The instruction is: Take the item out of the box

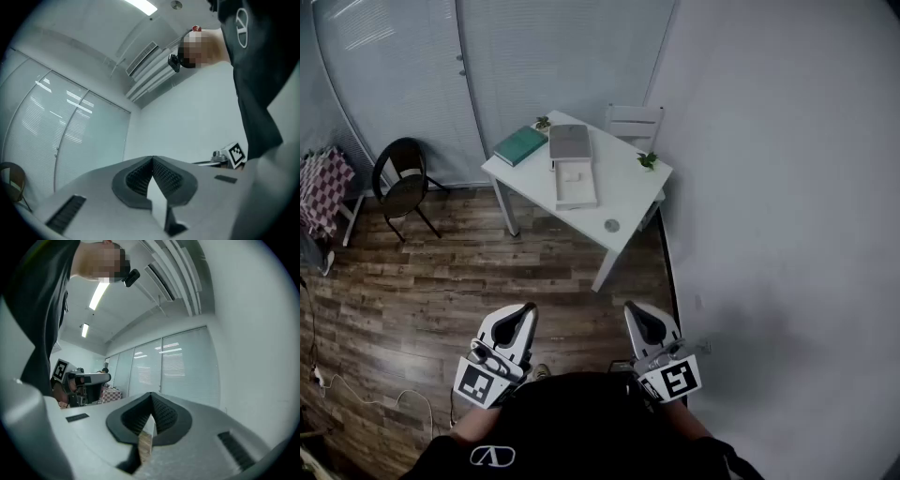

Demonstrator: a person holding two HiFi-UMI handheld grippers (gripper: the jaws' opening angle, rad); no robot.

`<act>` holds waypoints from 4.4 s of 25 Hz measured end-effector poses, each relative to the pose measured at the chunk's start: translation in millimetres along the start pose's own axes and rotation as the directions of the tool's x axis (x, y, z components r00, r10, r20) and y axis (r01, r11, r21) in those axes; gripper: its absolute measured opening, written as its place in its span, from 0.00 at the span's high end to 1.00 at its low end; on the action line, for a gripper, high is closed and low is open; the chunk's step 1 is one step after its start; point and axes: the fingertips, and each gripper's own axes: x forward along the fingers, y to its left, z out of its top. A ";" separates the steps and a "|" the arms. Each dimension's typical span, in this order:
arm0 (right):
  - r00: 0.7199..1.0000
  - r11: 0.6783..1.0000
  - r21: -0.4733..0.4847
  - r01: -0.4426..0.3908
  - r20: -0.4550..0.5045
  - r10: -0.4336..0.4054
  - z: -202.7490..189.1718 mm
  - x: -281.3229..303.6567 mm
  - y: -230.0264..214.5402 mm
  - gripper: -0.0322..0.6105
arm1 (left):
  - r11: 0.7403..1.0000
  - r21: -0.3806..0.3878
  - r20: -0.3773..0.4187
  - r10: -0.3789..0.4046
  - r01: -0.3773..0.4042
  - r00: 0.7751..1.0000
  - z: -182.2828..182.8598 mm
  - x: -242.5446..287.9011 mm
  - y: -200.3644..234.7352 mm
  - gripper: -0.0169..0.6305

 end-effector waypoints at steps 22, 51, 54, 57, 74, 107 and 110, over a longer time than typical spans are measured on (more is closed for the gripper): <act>0.998 0.999 0.016 -0.035 -0.045 0.035 -31.9 -19.8 -23.4 0.94 | 0.996 0.074 -0.072 0.058 -0.053 0.996 -35.3 19.0 -23.6 0.96; 0.997 1.000 0.025 -0.014 -0.076 0.016 -96.7 240.4 -153.5 0.94 | 0.999 0.022 -0.056 -0.029 0.030 0.998 -95.4 211.4 213.4 0.96; 0.995 1.000 0.011 0.008 -0.100 -0.007 -104.1 292.2 -172.1 0.94 | 0.998 0.006 -0.052 -0.062 0.062 0.997 -98.7 241.5 261.8 0.96; 0.993 0.999 0.002 0.037 -0.116 -0.036 -113.2 337.2 -189.4 0.94 | 0.996 -0.009 -0.053 -0.090 0.090 0.995 -106.2 267.7 305.9 0.96; 0.987 0.999 0.017 -0.043 -0.154 0.045 -157.1 445.1 -251.8 0.94 | 0.997 -0.060 -0.081 -0.053 0.048 0.995 -142.9 352.7 380.8 0.96; 0.723 0.783 -0.271 -0.560 -0.622 0.302 -315.0 527.7 -283.0 0.07 | 0.990 -0.049 -0.163 0.122 -0.132 0.979 -161.6 315.5 388.3 0.96; 0.648 0.742 -0.239 -0.626 -0.688 0.325 -353.5 534.3 -275.3 0.09 | 0.985 -0.062 -0.177 0.147 -0.160 0.973 -167.4 305.3 389.7 0.96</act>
